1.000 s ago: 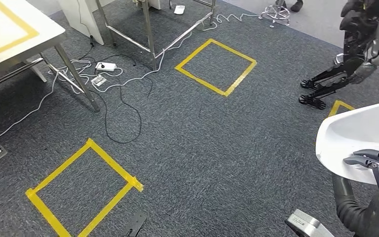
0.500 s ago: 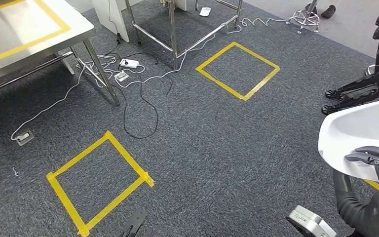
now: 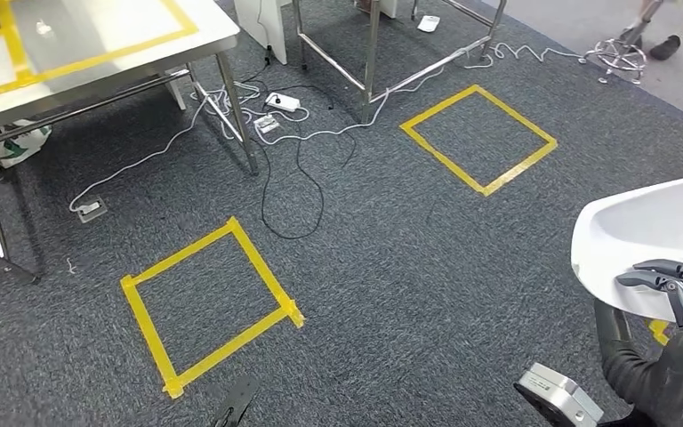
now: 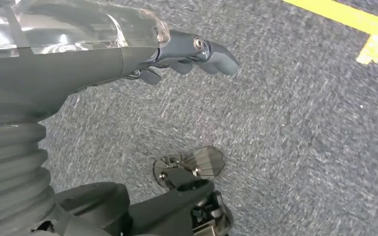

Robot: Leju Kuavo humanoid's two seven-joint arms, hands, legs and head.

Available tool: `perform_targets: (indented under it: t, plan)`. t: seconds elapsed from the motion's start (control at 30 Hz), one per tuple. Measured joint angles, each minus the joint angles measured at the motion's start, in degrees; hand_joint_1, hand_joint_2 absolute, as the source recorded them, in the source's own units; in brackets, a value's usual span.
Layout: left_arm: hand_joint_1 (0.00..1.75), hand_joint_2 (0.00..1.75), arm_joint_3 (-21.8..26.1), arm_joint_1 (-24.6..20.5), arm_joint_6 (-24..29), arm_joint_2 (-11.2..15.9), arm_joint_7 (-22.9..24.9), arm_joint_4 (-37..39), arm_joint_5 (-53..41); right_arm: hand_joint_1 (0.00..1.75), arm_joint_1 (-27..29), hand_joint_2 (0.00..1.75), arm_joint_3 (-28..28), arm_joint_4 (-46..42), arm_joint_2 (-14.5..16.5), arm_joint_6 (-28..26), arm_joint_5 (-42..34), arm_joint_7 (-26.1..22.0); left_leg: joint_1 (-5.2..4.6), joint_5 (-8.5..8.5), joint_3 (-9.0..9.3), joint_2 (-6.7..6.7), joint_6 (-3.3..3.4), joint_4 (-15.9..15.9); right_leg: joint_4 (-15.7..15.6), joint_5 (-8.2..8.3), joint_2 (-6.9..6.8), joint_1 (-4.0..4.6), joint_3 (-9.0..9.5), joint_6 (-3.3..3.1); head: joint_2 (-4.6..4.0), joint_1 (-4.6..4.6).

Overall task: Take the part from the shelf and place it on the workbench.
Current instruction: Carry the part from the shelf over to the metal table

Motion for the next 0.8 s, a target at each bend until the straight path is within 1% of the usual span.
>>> perform_targets:
  t: [0.03,0.07,0.1,0.13,0.17,0.2,0.23,0.27,0.3,0.33,0.37,0.4,0.43,0.47,0.5,0.53,0.57,0.6,0.63,0.67,0.7,0.73,0.77,0.8]
  plan:
    - [0.00,1.75,0.0,0.0,-0.1,-0.1,0.0,0.0,0.1,1.75,0.0,1.75,0.0,0.1,0.0,0.0,0.0,0.0,0.02,0.08,0.03,-0.68,0.27,0.0,2.8,-1.74,1.41,-0.10,-1.19,0.16,0.00,0.13]
    - [0.00,1.75,0.0,0.0,-0.1,-0.2,-0.1,0.0,0.2,1.75,0.0,1.75,0.0,0.1,0.0,0.0,0.0,-0.1,-0.07,0.11,0.03,-1.34,0.47,0.0,6.6,-3.70,2.56,-0.13,-2.89,0.20,0.00,0.27]
    - [0.00,1.75,0.0,0.0,-0.2,-0.3,-0.1,0.0,0.4,1.75,-0.1,1.75,0.0,0.2,0.0,0.1,-0.1,-0.1,-0.19,0.13,0.04,-2.02,0.63,0.0,10.6,-5.35,3.15,-0.09,-4.79,0.15,0.00,0.36]
    - [0.00,1.75,0.0,0.1,-0.2,-0.4,-0.1,0.0,0.5,1.75,-0.1,1.75,0.1,0.4,0.0,0.2,-0.1,-0.2,-0.35,0.15,0.08,-2.75,0.76,0.0,13.6,-6.17,3.43,-0.01,-6.30,0.00,0.00,0.41]
    - [0.00,1.75,0.0,0.2,-0.2,-0.4,-0.1,0.0,0.6,1.75,-0.2,1.75,0.1,0.5,0.1,0.2,-0.1,-0.2,-0.52,0.17,0.13,-3.49,0.83,0.0,14.6,-5.81,3.58,0.10,-6.97,-0.29,0.00,0.44]
    - [0.00,1.75,0.0,0.3,-0.2,-0.4,-0.1,0.0,0.7,1.75,-0.3,1.75,0.2,0.7,0.1,0.3,-0.1,-0.2,-0.68,0.19,0.20,-4.24,0.87,0.0,13.4,-4.30,3.81,0.24,-6.62,-0.70,0.00,0.44]
    - [0.00,1.75,0.0,0.3,-0.2,-0.5,-0.1,0.0,0.7,1.75,-0.6,1.75,0.2,0.8,0.1,0.3,-0.2,-0.2,-0.79,0.21,0.29,-4.94,0.90,0.0,10.2,-2.02,4.33,0.44,-5.34,-1.20,0.00,0.43]
    - [0.00,1.75,0.0,0.3,-0.2,-0.5,-0.2,0.0,0.7,1.75,-0.9,1.75,0.2,0.8,0.1,0.3,-0.2,-0.3,-0.82,0.22,0.34,-5.56,0.91,0.0,6.2,0.15,5.49,0.64,-3.66,-1.77,0.00,0.42]
    - [0.00,1.75,0.0,0.3,-0.2,-0.6,-0.3,0.0,0.8,1.75,-1.1,1.75,0.3,0.9,0.1,0.3,-0.4,-0.4,-0.85,0.27,0.28,-6.15,0.86,0.0,2.6,1.70,6.66,0.77,-2.14,-2.25,0.00,0.39]
    - [0.00,1.75,0.0,0.3,-0.2,-0.7,-0.3,0.0,0.8,1.75,-1.4,1.75,0.3,0.9,0.1,0.2,-0.5,-0.5,-0.77,0.37,0.12,-6.67,0.72,0.0,0.1,2.46,7.53,0.92,-1.05,-2.63,0.00,0.46]
    - [0.00,1.75,0.1,0.4,-0.1,-0.8,-0.4,0.0,0.9,1.75,-1.6,1.75,0.3,1.0,0.1,0.2,-0.5,-0.6,-0.65,0.50,-0.11,-7.15,0.51,0.0,-1.0,2.53,7.96,1.03,-0.54,-2.86,0.00,0.52]
    - [0.00,1.75,0.1,0.5,-0.1,-0.9,-0.5,0.0,1.1,1.75,-1.9,1.75,0.4,1.1,0.1,0.3,-0.5,-0.8,-0.58,0.67,-0.33,-7.67,0.23,0.0,-1.4,2.48,7.60,1.10,-0.38,-2.96,0.00,0.58]
    - [0.00,1.75,0.1,0.6,0.0,-0.9,-0.6,0.0,1.3,1.75,-2.1,1.75,0.4,1.1,0.2,0.3,-0.5,-0.9,-0.55,0.74,-0.50,-8.01,-0.04,0.0,-1.9,2.58,6.96,1.05,-0.22,-3.01,0.00,0.67]
    - [0.00,1.75,0.1,0.7,0.1,-0.9,-0.6,0.0,1.5,1.75,-2.4,1.75,0.5,1.1,0.2,0.4,-0.5,-1.0,-0.68,0.47,-0.71,-7.29,-0.29,0.3,-2.4,2.81,6.31,0.94,-0.02,-3.01,0.00,0.66]
    - [0.00,1.75,0.2,0.8,0.2,-0.8,-0.7,0.0,1.6,1.75,-2.5,1.75,0.5,1.2,0.2,0.4,-0.5,-1.1,-0.78,-0.46,-1.29,-6.00,-0.58,1.4,-3.0,3.07,5.61,0.80,0.21,-3.06,0.00,0.52]
    - [0.00,1.75,0.2,0.8,0.2,-0.8,-0.7,0.0,1.7,1.75,-2.7,1.75,0.6,1.2,0.2,0.6,-0.4,-1.2,-0.81,-1.98,-2.34,-4.49,-0.88,3.6,-3.4,3.30,4.87,0.66,0.42,-3.10,0.00,0.39]
    - [0.00,1.75,0.2,0.9,0.3,-0.8,-0.7,0.0,1.7,1.75,-2.8,1.75,0.6,1.2,0.2,0.8,-0.3,-1.2,-0.64,-3.90,-3.92,-3.01,-1.23,6.8,-3.6,3.38,4.13,0.68,0.52,-3.13,0.00,0.25]
    - [0.00,1.75,0.2,0.9,0.3,-0.8,-0.6,0.0,1.7,1.75,-2.8,1.75,0.7,1.3,0.3,1.0,-0.1,-1.2,-0.34,-5.69,-5.74,-2.48,-1.61,10.5,-3.6,3.37,3.39,0.67,0.53,-3.16,0.00,0.11]
    - [0.00,1.75,0.3,1.0,0.3,-0.8,-0.6,0.0,1.7,1.75,-2.8,1.75,0.8,1.3,0.3,1.2,0.0,-1.3,-0.03,-6.72,-7.22,-2.40,-1.96,13.5,-3.6,3.31,2.65,0.63,0.53,-3.10,0.00,0.10]
    - [0.00,1.75,0.3,1.1,0.3,-0.8,-0.5,0.0,1.7,1.75,-2.8,1.75,1.0,1.3,0.3,1.3,0.1,-1.3,0.28,-6.79,-7.96,-2.36,-2.31,15.0,-3.5,3.23,1.92,0.54,0.53,-2.99,0.00,0.10]
    - [0.00,1.75,0.3,1.3,0.3,-0.8,-0.5,0.0,1.7,1.75,-2.8,1.75,1.1,1.4,0.4,1.4,0.1,-1.3,0.52,-5.73,-7.57,-2.14,-2.68,14.2,-3.4,3.09,1.24,0.41,0.54,-2.78,0.00,0.08]
    - [0.00,1.75,0.3,1.4,0.3,-0.7,-0.5,0.0,1.7,1.75,-2.8,1.75,1.3,1.4,0.4,1.4,0.1,-1.3,0.74,-3.86,-6.07,-1.51,-3.03,11.4,-3.2,2.88,0.60,0.25,0.55,-2.49,0.00,0.08]
    - [0.00,1.75,0.3,1.4,0.3,-0.7,-0.5,0.0,1.7,1.75,-2.9,1.75,1.4,1.4,0.4,1.4,0.1,-1.3,0.90,-2.04,-4.03,-0.15,-3.39,7.5,-2.8,2.57,0.01,0.13,0.55,-2.11,0.00,0.07]
    - [0.00,1.75,0.3,1.4,0.3,-0.8,-0.5,0.0,1.7,1.75,-2.9,1.75,1.6,1.4,0.4,1.4,0.1,-1.3,0.89,-0.77,-2.23,1.45,-3.46,4.2,-2.3,2.21,-0.48,0.14,0.53,-1.66,0.00,0.01]
